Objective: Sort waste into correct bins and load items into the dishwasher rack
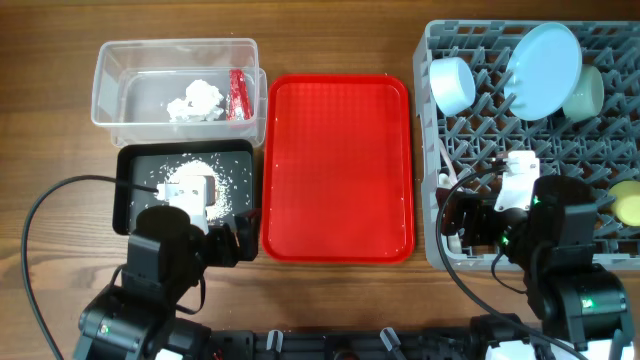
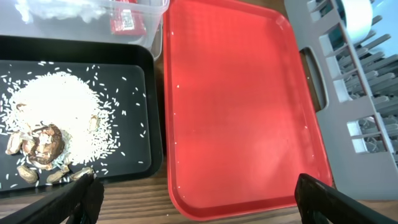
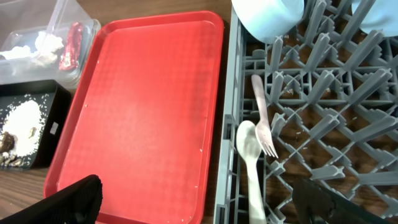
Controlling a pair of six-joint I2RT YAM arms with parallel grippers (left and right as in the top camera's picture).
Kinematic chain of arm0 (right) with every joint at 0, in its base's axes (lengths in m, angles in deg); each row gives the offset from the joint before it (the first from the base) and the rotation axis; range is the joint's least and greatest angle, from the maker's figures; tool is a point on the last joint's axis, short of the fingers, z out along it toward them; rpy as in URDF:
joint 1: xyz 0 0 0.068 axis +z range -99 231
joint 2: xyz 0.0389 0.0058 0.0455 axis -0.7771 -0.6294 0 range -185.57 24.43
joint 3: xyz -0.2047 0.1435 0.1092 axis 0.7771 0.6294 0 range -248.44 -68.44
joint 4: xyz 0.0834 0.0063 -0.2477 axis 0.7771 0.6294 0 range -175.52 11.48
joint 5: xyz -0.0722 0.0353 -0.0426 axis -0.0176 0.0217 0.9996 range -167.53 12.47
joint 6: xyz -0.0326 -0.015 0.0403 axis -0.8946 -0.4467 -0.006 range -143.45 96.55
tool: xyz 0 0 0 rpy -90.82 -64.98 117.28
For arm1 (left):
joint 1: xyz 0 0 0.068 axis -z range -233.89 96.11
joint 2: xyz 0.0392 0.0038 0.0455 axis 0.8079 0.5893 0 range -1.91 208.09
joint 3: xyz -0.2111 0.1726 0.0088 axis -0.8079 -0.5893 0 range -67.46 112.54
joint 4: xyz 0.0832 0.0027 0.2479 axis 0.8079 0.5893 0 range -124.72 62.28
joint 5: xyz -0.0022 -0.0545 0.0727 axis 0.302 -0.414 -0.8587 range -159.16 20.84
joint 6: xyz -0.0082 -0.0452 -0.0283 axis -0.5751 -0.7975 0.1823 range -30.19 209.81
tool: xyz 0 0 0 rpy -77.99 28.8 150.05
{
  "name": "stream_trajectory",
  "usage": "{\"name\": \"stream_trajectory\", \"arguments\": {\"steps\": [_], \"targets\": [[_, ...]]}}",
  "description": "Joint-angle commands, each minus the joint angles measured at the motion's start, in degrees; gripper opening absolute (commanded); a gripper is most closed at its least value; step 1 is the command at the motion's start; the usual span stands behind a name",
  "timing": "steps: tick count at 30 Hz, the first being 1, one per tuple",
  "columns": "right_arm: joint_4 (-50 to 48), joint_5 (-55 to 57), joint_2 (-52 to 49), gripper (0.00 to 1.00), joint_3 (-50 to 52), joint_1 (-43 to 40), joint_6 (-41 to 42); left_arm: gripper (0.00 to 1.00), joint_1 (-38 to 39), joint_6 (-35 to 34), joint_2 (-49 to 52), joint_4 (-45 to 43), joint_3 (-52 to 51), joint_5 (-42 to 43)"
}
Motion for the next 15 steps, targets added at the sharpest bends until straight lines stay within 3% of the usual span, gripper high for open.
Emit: {"name": "stream_trajectory", "arguments": {"steps": [1,11,15], "targets": [[-0.3,-0.8,-1.2,0.99,0.7,-0.1,0.2,1.00,0.2,1.3,-0.5,0.1,-0.6,-0.8],[-0.5,2.1,-5.7,1.00,0.7,-0.1,-1.5,1.00,0.2,1.3,-0.4,0.1,-0.6,-0.8],[-9.2,2.8,-0.3,1.00,4.2,-0.1,-2.1,1.00,0.2,1.3,-0.4,0.1,-0.6,-0.8]]}}
